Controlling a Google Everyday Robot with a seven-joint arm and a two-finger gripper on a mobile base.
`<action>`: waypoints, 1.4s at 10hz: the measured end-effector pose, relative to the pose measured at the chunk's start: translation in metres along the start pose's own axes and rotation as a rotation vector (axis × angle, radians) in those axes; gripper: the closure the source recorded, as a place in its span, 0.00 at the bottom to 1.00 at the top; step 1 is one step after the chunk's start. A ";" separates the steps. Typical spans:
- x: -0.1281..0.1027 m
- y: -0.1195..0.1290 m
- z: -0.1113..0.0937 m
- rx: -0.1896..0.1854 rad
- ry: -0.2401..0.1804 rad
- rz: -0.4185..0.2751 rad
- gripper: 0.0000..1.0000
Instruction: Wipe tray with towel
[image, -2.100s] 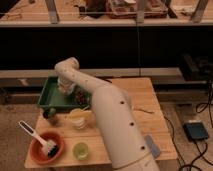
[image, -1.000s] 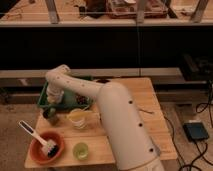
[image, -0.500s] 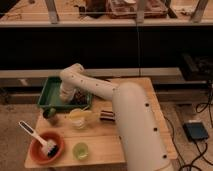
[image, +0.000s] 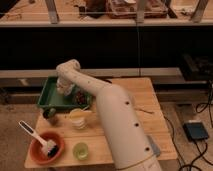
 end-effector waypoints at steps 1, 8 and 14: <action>0.020 -0.010 0.012 0.008 0.001 -0.002 1.00; 0.017 -0.103 0.002 0.125 0.043 -0.152 1.00; -0.027 -0.041 -0.016 0.070 -0.003 -0.133 1.00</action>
